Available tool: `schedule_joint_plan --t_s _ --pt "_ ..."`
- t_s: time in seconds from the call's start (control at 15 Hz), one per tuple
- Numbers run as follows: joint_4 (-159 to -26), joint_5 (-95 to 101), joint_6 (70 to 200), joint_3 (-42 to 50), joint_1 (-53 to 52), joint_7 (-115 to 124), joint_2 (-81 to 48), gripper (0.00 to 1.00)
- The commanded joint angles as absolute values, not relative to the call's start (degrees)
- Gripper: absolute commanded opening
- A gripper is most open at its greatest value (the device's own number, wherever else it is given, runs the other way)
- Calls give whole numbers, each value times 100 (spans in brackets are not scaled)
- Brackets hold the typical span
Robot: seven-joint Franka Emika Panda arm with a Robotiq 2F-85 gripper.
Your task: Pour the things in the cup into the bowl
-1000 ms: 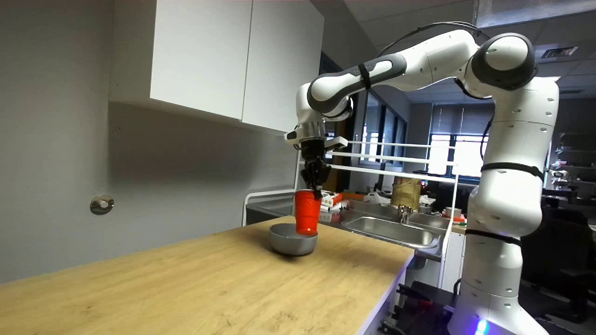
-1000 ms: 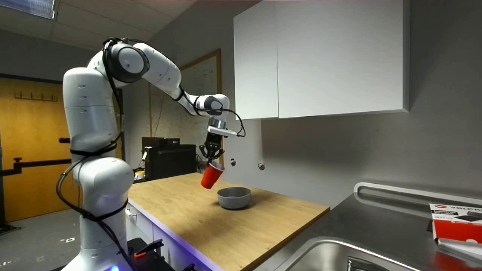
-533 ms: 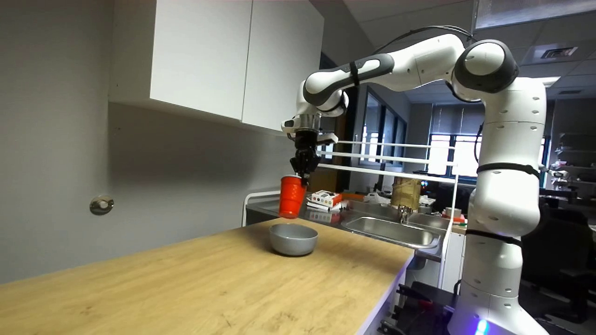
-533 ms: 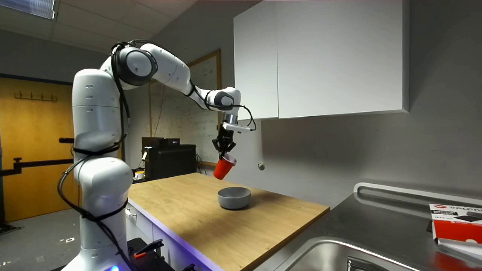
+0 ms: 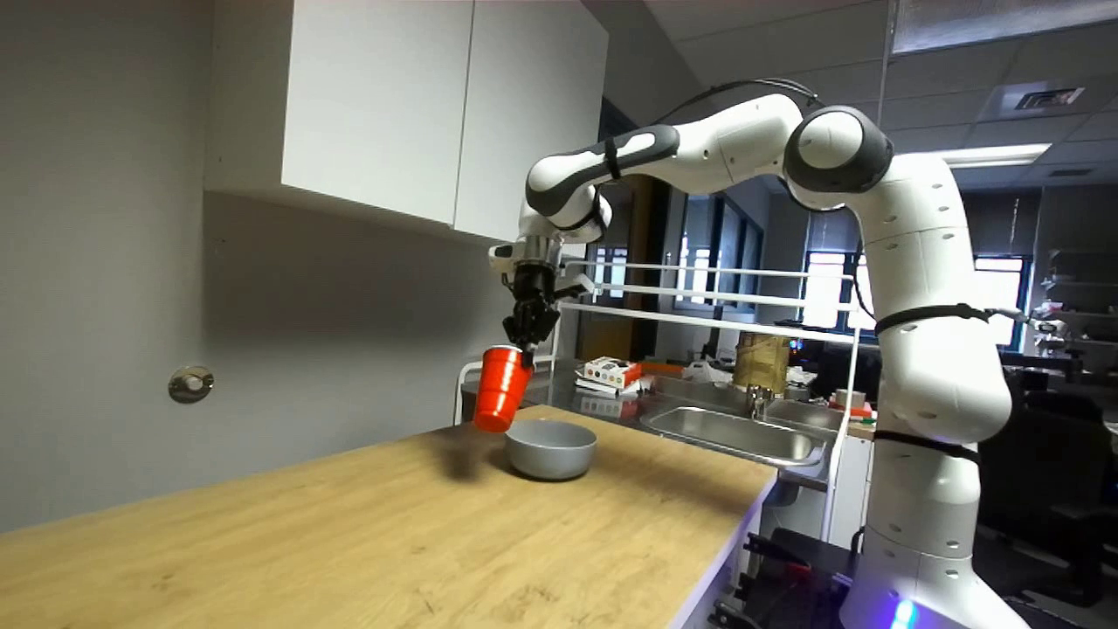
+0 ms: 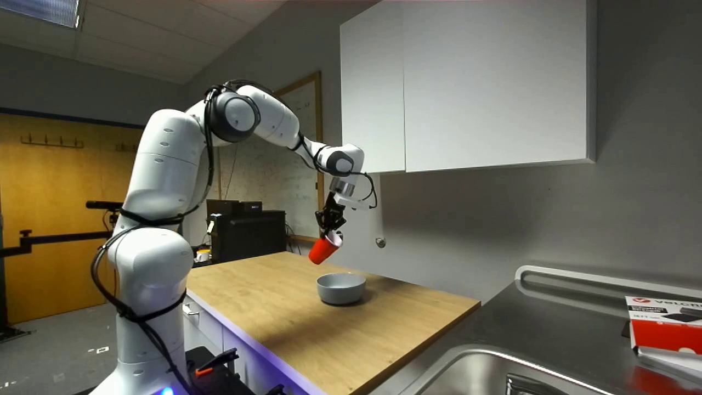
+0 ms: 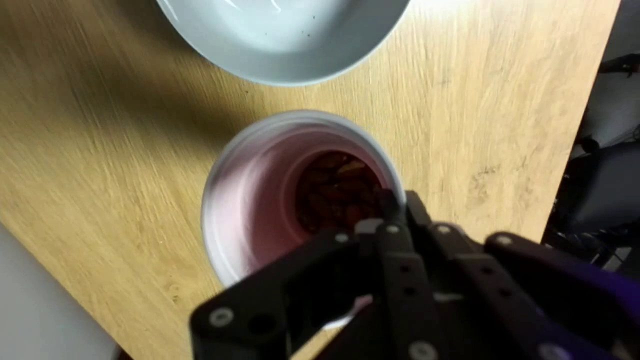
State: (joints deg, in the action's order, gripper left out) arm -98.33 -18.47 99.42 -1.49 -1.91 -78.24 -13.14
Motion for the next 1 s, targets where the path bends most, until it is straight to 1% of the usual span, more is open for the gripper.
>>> schedule_joint_plan --t_s 0.0,0.4,0.6,0.93 --pt "-8972 -2347 9280 -226 265 -8162 -2089 3" --pt "-8262 -2974 8268 -208 1030 -8281 -2812 3" --pt "-8143 -3130 7803 -167 1258 -8074 -2833 3" --pt "-8156 -3282 7402 -133 1330 -7639 -2731 3"
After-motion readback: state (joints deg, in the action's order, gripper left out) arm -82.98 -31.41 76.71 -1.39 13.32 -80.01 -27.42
